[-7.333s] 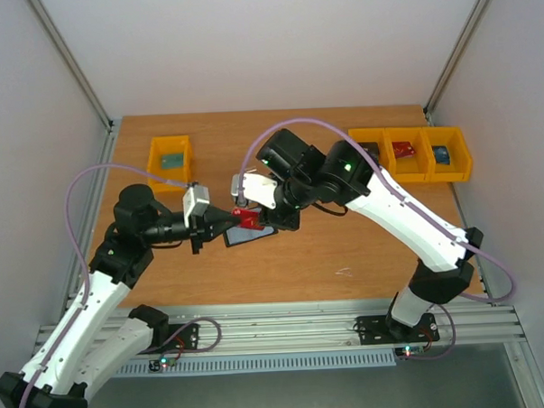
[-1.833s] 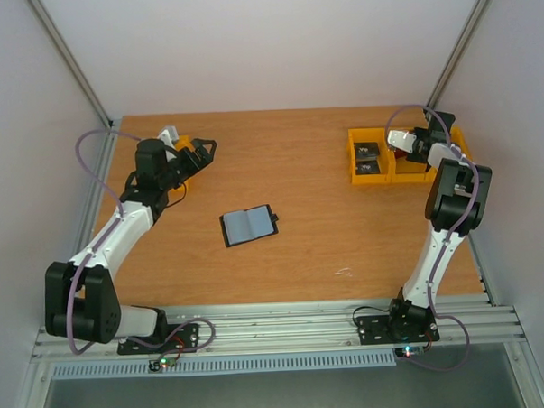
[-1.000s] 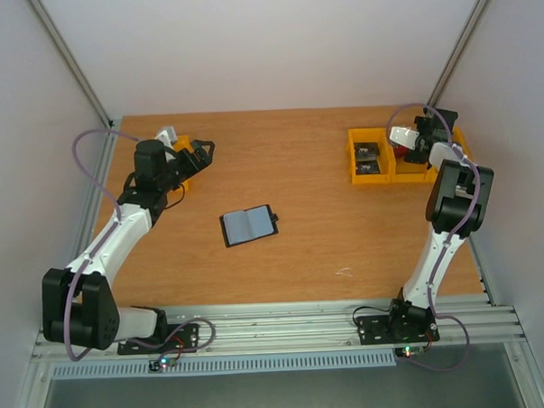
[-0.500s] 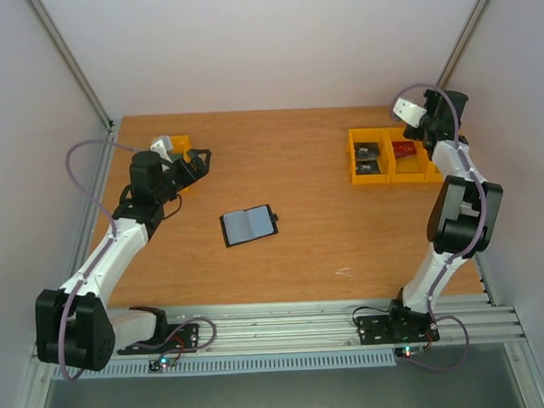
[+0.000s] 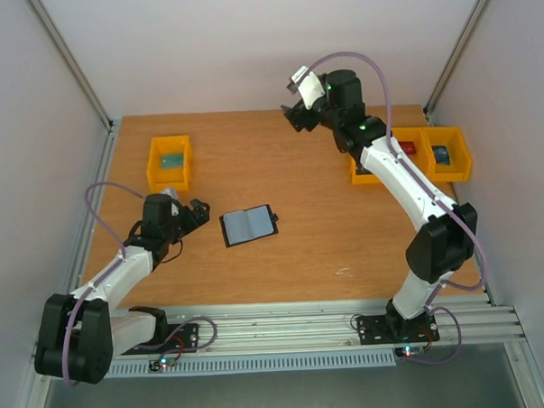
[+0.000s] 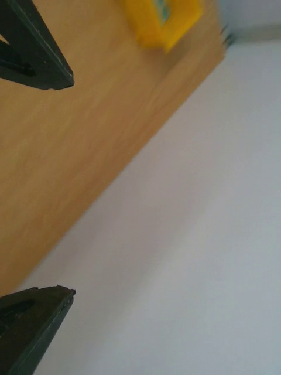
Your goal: Take the credit cards out of the card holder
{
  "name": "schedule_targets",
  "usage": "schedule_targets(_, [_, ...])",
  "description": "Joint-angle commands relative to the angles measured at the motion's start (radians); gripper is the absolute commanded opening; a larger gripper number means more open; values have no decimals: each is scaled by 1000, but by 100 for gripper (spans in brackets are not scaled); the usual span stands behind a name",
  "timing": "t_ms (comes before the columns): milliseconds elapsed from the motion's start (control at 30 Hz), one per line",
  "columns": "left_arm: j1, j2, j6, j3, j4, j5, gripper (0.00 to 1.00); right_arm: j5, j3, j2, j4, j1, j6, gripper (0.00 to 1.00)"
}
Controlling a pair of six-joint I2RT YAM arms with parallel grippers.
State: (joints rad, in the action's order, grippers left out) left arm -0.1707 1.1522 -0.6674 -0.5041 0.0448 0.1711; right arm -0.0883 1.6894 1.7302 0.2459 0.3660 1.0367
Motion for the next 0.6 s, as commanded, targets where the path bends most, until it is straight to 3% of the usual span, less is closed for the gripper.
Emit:
schedule_targets(0, [-6, -25, -56, 83, -112, 7, 99, -86, -48, -58, 167, 80, -653, 89])
schedule_targets(33, [-6, -24, -80, 101, -117, 5, 99, -105, -81, -58, 189, 109, -785, 86])
schedule_targets(133, [-7, -22, -161, 160, -114, -10, 99, -58, -123, -16, 309, 229, -934, 83])
schedule_targets(300, [-7, -85, -240, 227, -84, -38, 99, 96, -95, 111, 442, 449, -972, 83])
schedule_targets(567, [-6, -179, -257, 251, -63, -84, 99, 240, 18, 320, 558, 570, -1034, 85])
